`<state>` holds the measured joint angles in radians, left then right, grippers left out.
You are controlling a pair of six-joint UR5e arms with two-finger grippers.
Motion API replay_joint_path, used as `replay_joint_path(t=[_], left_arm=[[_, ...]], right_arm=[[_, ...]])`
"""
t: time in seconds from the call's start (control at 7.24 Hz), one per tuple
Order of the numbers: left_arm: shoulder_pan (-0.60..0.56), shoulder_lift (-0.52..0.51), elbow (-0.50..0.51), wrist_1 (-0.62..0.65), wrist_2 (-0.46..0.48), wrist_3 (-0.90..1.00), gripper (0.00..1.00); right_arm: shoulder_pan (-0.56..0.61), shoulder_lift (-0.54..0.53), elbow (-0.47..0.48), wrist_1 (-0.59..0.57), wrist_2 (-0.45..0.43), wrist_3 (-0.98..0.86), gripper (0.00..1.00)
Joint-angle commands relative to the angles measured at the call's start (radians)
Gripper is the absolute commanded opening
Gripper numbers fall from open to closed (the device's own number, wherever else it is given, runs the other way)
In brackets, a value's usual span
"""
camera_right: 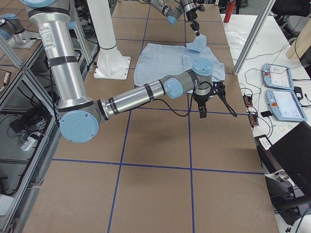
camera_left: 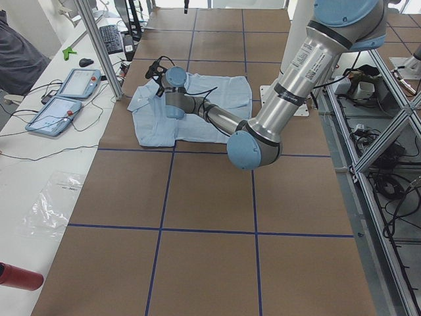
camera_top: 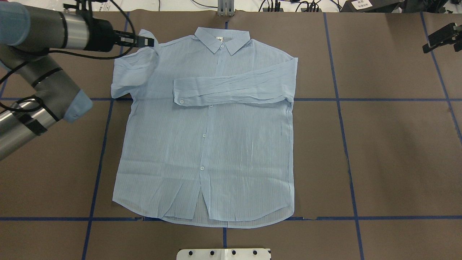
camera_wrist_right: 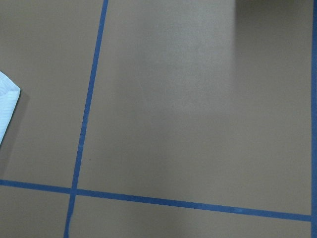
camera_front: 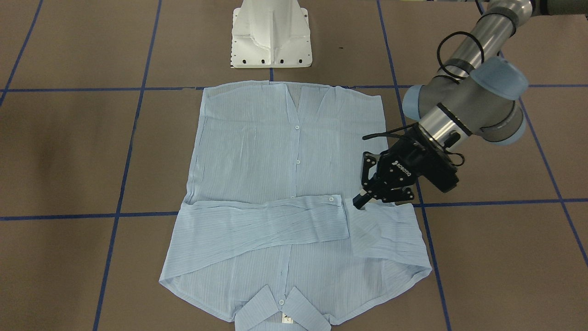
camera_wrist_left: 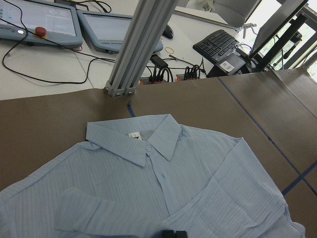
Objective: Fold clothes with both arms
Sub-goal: 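Carry the grasped cuff with the left gripper across the chest over the first sleeve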
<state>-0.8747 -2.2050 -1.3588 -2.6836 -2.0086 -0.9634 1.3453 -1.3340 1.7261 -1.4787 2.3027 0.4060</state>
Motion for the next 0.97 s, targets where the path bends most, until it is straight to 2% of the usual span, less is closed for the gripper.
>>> replay_joint_path(t=[0.0,0.41,0.83], left_arm=[[0.147,-0.115,0.010,0.132,0.167,-0.003,0.00],[0.271,-0.195,0.102,0.145,0.281,0.002,0.00],[0.316,-0.251,0.185,0.145,0.297,0.018,0.00]], right_arm=[[0.000,-0.001,0.000,0.000,0.000,0.001,1.00],[0.000,-0.001,0.001,0.001,0.000,0.001,1.00],[0.000,-0.001,0.001,0.001,0.000,-0.001,1.00]])
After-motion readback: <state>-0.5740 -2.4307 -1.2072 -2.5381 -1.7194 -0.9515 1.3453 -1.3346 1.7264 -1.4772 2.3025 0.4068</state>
